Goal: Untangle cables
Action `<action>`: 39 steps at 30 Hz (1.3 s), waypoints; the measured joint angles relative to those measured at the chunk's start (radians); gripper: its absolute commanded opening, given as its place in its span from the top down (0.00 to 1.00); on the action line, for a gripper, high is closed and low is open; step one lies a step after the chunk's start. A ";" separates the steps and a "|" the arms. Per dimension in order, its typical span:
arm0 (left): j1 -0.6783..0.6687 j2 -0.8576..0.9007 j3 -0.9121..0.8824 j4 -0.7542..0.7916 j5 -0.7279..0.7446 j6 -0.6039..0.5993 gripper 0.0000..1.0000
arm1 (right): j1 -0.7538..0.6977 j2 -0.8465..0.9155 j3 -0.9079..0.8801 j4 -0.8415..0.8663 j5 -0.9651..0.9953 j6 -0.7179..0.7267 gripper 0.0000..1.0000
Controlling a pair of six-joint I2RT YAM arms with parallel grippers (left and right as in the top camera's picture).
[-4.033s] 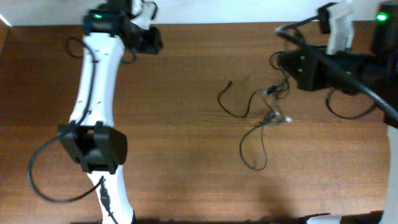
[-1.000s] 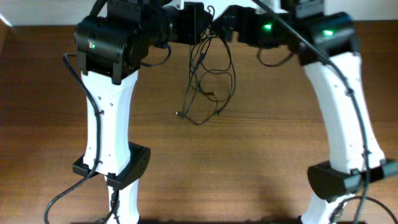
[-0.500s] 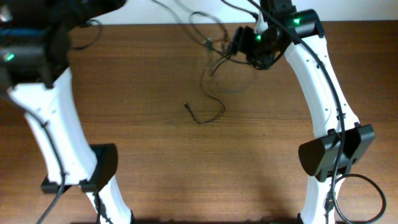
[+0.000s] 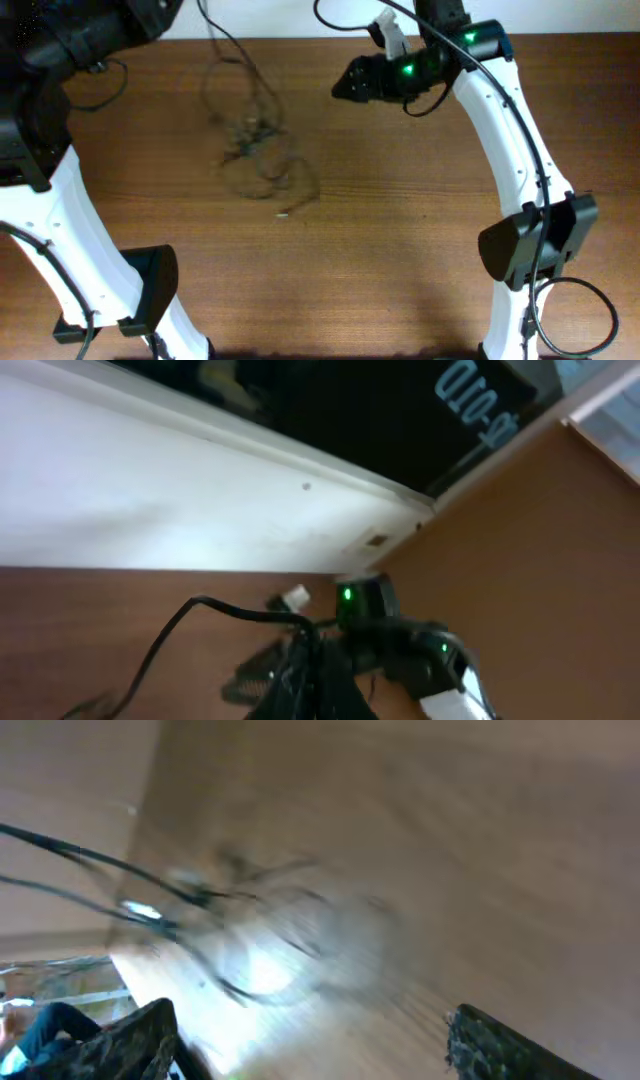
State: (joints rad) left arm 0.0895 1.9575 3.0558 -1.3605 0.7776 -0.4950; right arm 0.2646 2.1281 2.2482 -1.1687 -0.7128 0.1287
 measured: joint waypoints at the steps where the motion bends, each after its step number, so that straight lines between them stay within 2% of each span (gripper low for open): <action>1: -0.008 0.000 0.000 -0.006 0.027 0.000 1.00 | 0.007 -0.001 0.046 0.004 -0.013 -0.003 0.11; 6: -0.014 0.000 0.000 -0.022 0.132 0.000 1.00 | 0.025 -0.001 0.105 0.014 -0.019 0.005 0.10; 10: -0.061 0.000 0.000 -0.027 0.148 0.001 1.00 | 0.123 -0.001 0.105 0.045 -0.019 0.008 0.11; 15: -0.068 0.000 0.000 -0.010 0.174 0.001 1.00 | 0.212 0.033 0.105 0.044 0.005 0.081 0.11; 17: -0.068 0.000 0.000 -0.005 0.182 0.001 1.00 | 0.220 0.060 0.104 0.014 0.011 0.088 0.04; 19: -0.068 0.000 0.000 -0.004 0.175 0.000 1.00 | 0.220 0.065 0.105 -0.055 0.060 0.085 0.01; 24: -0.068 0.000 0.000 -0.004 0.103 0.001 1.00 | 0.202 0.065 0.105 -0.194 0.135 0.061 0.01; 28: -0.068 0.000 0.000 -0.003 0.070 0.001 1.00 | 0.201 0.065 0.105 -0.197 0.137 0.060 0.00; 32: -0.068 0.000 0.000 0.018 0.059 0.000 1.00 | 0.207 0.065 0.105 -0.121 0.141 0.130 0.05; 35: -0.068 0.000 0.000 0.040 0.058 -0.018 1.00 | 0.254 0.086 0.105 -0.035 0.234 0.275 0.05; 39: -0.068 0.000 0.000 0.073 0.055 -0.096 1.00 | 0.280 0.202 0.106 0.111 0.306 0.470 0.08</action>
State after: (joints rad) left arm 0.0216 1.9575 3.0554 -1.2873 0.8326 -0.5907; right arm 0.5449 2.3302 2.3539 -1.0573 -0.4072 0.5987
